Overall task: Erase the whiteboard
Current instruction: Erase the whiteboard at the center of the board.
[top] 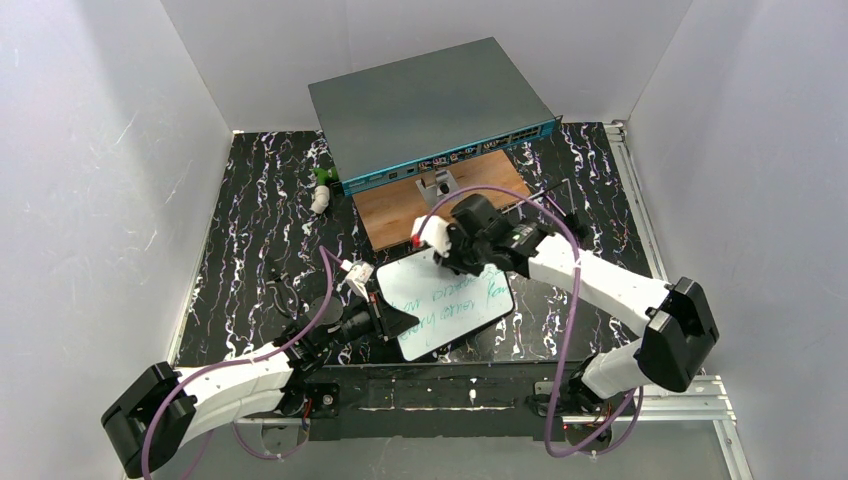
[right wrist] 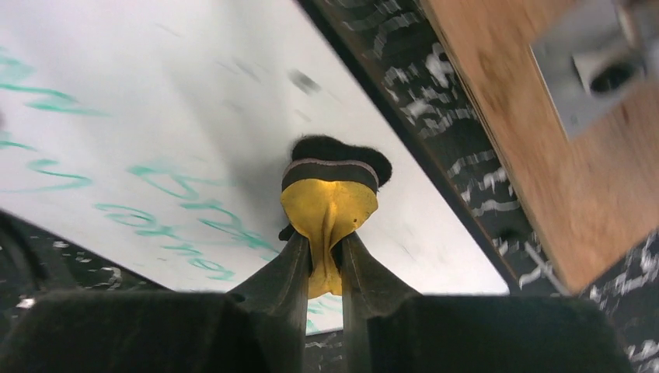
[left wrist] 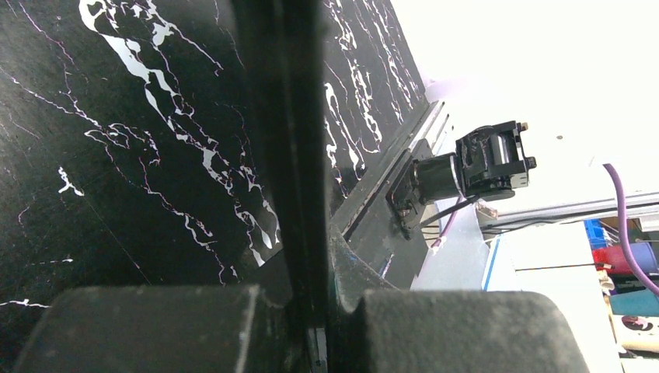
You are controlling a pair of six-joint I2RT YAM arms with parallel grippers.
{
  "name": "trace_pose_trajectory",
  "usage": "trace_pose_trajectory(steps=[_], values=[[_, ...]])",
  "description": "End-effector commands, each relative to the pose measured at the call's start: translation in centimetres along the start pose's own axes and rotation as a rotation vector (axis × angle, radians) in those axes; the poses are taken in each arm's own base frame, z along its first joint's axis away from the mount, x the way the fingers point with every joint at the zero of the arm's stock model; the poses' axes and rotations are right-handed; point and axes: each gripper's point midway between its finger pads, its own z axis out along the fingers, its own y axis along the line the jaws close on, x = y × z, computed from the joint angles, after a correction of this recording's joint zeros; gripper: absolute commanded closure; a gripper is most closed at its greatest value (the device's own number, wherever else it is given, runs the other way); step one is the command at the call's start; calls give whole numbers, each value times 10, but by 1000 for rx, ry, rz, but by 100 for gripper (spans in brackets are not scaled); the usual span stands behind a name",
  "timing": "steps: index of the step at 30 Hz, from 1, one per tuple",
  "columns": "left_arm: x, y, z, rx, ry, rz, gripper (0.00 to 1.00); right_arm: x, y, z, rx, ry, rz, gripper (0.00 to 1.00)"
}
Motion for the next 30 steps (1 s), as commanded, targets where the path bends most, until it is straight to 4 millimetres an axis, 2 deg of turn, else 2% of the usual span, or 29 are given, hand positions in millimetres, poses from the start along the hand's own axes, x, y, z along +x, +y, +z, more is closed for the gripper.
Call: trace_pose_trajectory(steps=[1,4,7,12,14,18,22,25,30], values=[[-26,-43,2,156,-68,81,100,-58,40,-6,-117,-99,-154,99],[-25,-43,2,158,-66,80,100,-75,52,-7,-126,-103,-199,99],[-25,-43,1,159,-69,79,100,-72,35,-2,-49,-80,-172,99],[-24,-42,-1,161,-77,83,100,-41,-21,-7,102,-39,-27,99],[-24,-41,-1,162,-76,84,100,-26,-36,-10,134,-22,22,99],[-23,-42,-2,167,-76,85,100,6,-44,-11,146,12,90,99],[-24,-43,-4,169,-83,88,100,28,-50,-12,157,23,137,99],[-25,-43,-4,167,-85,91,100,30,-41,-13,98,-4,157,99],[-25,-44,-1,167,-79,90,100,8,5,-14,-121,-70,130,99]])
